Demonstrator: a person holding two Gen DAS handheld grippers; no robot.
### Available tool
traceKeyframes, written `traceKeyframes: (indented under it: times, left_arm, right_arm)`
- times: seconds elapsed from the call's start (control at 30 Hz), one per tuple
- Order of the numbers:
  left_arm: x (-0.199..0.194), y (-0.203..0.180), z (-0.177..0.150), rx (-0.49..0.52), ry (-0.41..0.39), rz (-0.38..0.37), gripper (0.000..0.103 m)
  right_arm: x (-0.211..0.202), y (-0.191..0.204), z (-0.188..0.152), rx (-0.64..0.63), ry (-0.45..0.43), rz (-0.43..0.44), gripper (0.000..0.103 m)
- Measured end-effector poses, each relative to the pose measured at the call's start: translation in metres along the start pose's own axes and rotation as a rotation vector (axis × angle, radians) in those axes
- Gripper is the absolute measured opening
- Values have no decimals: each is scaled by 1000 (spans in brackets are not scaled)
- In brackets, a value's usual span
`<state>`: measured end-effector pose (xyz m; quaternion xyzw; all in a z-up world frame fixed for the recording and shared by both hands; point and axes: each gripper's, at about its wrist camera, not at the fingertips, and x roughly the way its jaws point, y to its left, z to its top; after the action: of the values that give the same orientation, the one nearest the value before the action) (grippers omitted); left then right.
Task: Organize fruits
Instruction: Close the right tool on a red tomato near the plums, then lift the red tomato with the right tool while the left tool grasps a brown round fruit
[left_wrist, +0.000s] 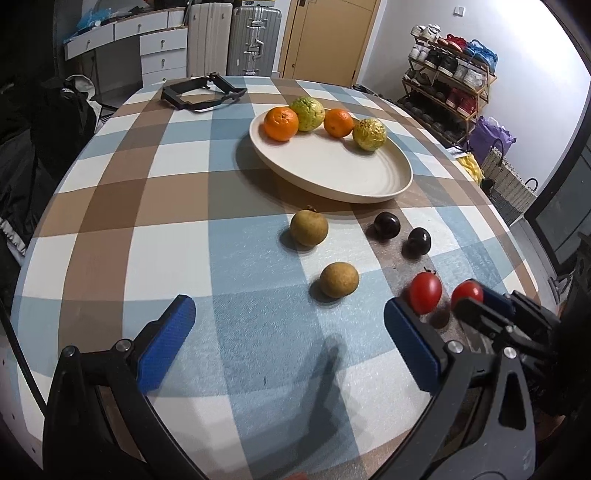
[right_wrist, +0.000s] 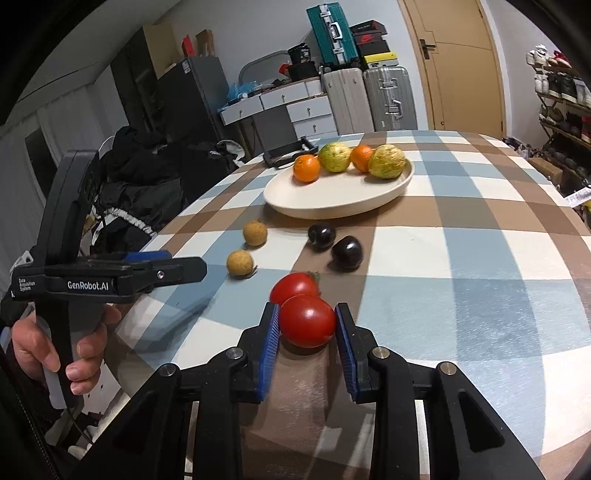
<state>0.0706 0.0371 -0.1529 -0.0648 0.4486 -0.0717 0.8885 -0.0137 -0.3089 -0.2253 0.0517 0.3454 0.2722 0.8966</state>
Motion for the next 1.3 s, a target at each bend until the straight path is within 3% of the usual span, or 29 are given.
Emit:
traceKeyframes:
  times: [0.43,0.77,0.93,1.0,1.3]
  left_arm:
    - [21,-10,14,26,1,-43,100]
    - [28,-16,17,59,20,-96,70]
    - [31,-15,17,64,35,-117,42]
    - [32,-14,17,64,43,-135,24]
    - [27,-12,20,65,29,-172,23]
  right_arm:
    - [-3,-18,6,30,-17,-10,31]
    - [1,-12,12,11,-20,15,31]
    - [2,-8,15,0,-23,19,31]
    - [3,-8,16,-5,-22,19,31]
    - [3,-7,21,-8,-24,19,31]
